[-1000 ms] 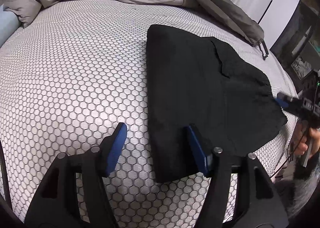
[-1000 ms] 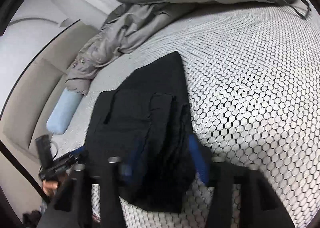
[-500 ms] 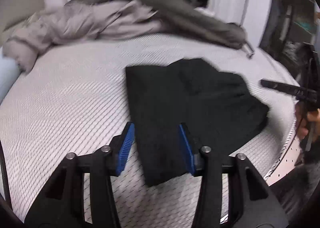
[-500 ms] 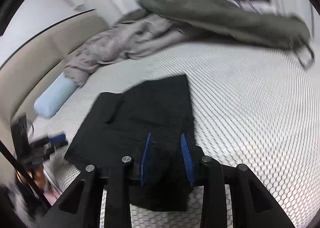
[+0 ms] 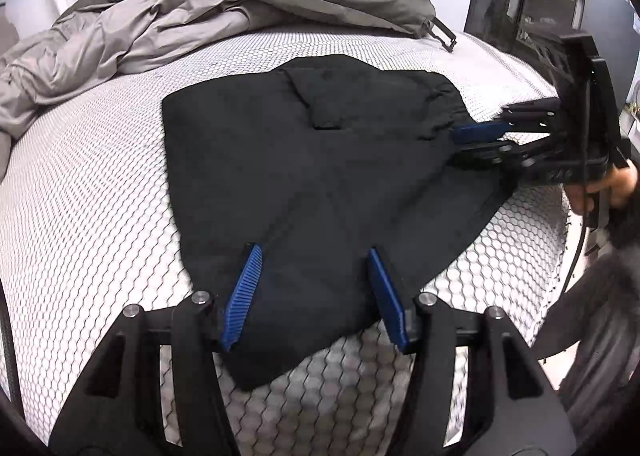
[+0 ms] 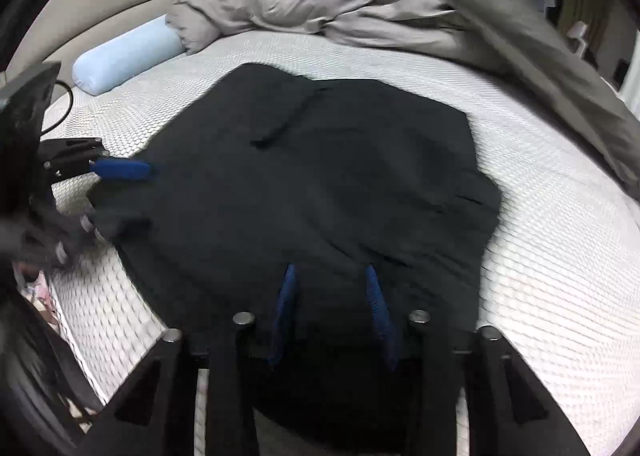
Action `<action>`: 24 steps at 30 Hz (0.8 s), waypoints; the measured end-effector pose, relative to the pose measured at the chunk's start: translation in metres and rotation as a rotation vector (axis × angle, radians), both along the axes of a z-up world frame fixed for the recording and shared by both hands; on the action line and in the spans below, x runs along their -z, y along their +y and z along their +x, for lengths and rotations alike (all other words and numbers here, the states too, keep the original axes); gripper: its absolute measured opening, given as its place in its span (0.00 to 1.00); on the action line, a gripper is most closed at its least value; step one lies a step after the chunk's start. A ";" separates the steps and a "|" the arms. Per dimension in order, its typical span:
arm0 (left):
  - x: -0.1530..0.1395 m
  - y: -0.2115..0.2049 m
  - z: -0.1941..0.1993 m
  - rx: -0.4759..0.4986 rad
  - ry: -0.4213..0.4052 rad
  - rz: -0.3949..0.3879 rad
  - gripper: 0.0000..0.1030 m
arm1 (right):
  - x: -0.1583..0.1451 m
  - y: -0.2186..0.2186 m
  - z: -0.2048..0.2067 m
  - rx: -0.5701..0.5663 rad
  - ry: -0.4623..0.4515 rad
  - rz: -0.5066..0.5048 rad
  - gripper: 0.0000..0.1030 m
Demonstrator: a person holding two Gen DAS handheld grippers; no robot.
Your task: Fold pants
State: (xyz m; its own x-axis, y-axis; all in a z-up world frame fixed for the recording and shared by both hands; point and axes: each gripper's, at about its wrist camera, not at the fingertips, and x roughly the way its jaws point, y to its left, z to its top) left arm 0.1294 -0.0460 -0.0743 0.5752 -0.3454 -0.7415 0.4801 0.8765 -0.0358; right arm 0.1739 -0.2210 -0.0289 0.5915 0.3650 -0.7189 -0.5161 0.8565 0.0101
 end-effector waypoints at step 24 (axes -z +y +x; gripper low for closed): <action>-0.008 0.019 0.052 -0.146 0.043 0.010 0.59 | -0.011 0.007 0.029 0.088 -0.024 -0.051 0.38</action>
